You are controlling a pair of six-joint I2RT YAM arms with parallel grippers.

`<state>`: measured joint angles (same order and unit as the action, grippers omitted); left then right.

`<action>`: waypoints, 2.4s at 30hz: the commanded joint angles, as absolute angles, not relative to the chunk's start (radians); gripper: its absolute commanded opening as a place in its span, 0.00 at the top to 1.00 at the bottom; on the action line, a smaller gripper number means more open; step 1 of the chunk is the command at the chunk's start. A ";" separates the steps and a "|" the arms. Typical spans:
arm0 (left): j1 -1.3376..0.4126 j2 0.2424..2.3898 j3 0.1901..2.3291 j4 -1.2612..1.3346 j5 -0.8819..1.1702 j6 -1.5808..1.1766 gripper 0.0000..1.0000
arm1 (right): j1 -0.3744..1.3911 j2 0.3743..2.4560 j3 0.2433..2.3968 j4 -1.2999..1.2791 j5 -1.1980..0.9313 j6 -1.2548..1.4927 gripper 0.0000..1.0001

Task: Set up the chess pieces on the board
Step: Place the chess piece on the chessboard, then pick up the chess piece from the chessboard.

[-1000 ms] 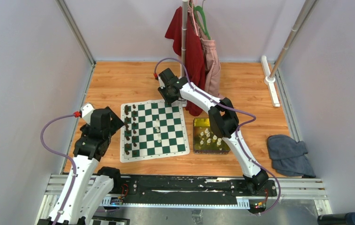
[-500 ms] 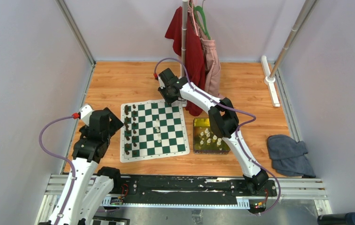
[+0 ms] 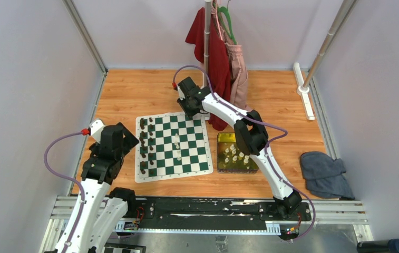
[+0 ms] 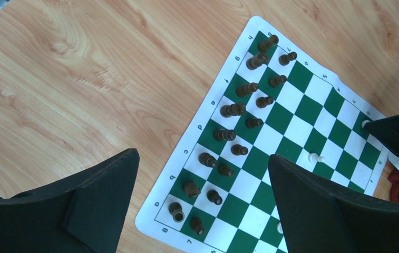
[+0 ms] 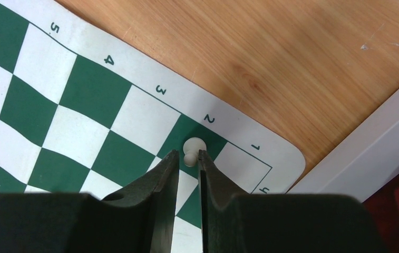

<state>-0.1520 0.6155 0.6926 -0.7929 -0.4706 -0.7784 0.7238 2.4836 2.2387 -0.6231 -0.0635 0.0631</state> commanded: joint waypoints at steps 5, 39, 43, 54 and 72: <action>-0.147 0.606 0.680 -0.801 -0.469 -0.793 0.00 | 0.740 2.474 2.224 -0.660 -0.079 0.065 0.76; -0.147 0.572 0.673 -0.813 -0.458 -0.801 0.00 | 0.788 2.332 2.156 -0.681 0.063 0.005 0.50; -0.147 0.555 0.678 -0.823 -0.464 -0.796 0.00 | 0.812 2.278 2.091 -0.678 0.072 0.004 0.50; -0.147 0.536 0.666 -0.825 -0.437 -0.802 0.00 | 0.937 2.191 1.964 -0.670 0.044 0.028 0.50; -0.147 0.538 0.662 -0.825 -0.426 -0.788 0.00 | 0.968 2.249 2.009 -0.673 0.015 0.044 0.50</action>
<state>-0.1520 0.5385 0.6746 -0.8165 -0.4286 -0.7963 0.9604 2.2230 1.9675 -0.6521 0.0257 0.0364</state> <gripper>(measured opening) 0.997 0.503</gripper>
